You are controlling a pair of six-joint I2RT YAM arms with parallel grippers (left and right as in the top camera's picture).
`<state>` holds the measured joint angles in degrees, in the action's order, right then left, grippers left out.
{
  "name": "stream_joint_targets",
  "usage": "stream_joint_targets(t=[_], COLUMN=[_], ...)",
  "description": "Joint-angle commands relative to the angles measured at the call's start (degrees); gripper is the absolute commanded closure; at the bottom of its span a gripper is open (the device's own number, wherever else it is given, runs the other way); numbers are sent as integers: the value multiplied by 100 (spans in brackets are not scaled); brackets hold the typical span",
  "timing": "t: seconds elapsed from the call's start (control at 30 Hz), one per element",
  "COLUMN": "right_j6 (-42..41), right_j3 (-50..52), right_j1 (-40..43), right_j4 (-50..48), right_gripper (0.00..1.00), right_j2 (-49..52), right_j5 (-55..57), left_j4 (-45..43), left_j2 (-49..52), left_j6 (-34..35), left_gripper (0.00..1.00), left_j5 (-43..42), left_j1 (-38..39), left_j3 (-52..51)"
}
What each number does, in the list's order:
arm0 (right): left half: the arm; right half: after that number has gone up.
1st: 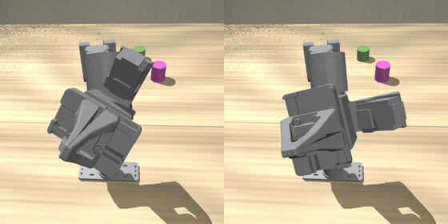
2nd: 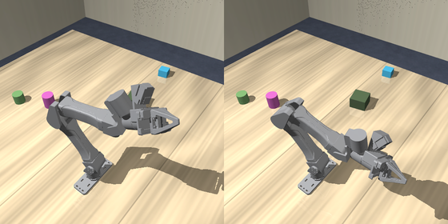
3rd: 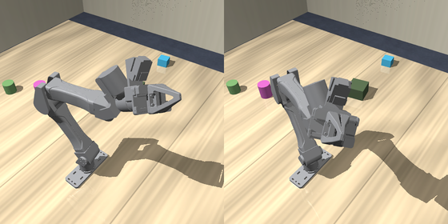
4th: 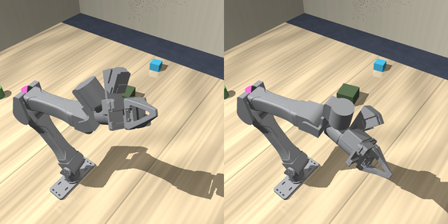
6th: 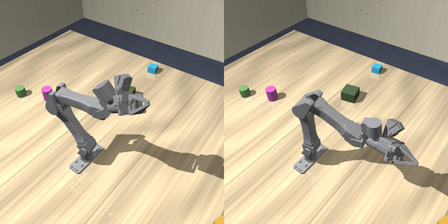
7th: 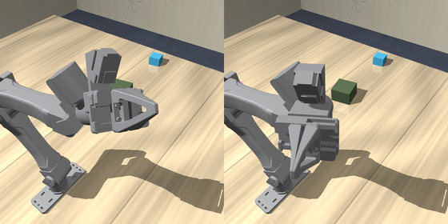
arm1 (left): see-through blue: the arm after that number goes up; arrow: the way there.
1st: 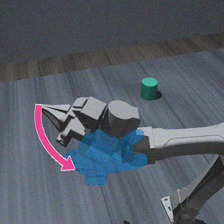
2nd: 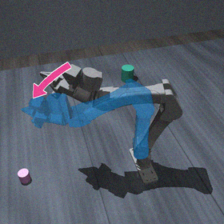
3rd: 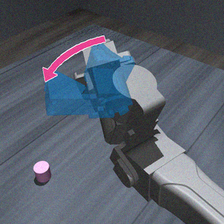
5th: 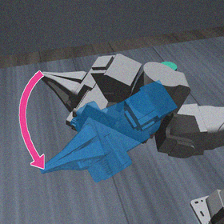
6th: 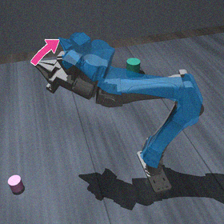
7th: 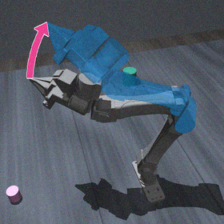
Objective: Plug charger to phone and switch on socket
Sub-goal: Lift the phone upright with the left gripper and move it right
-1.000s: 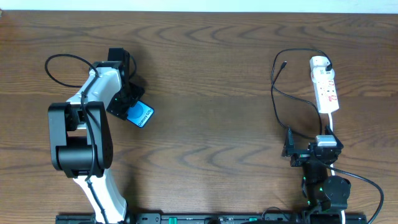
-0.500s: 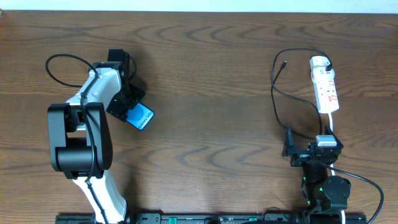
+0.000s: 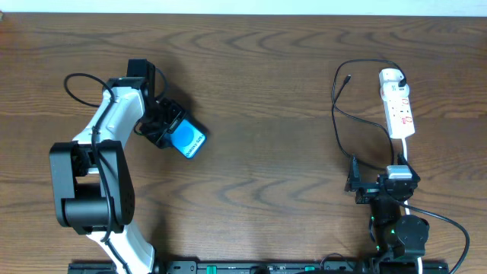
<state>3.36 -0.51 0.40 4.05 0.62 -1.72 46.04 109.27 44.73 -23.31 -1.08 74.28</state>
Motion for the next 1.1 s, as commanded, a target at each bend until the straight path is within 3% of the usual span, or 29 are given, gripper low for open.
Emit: stream_joint_targets(t=[0.0,0.37,0.8,1.07], right_j6=[-52,-52,-52,-52], right_j3=[20,20,20,22], right_j1=[13,13,13,13], right_j4=[7,7,7,9], right_gripper=[1,1,1,1], right_j2=[-31,-31,-31,-31], right_j5=[9,9,9,9], left_j4=[4,-37,-638,-651], left_j2=[-138,-138,-138,-138], left_j6=[-221,-317,-142,376], left_gripper=[34,34,34,34], left_j5=[-1237,-3051,-4725,-5066], left_j1=[-9,245,1379,1591], left_j3=[37,37,37,37])
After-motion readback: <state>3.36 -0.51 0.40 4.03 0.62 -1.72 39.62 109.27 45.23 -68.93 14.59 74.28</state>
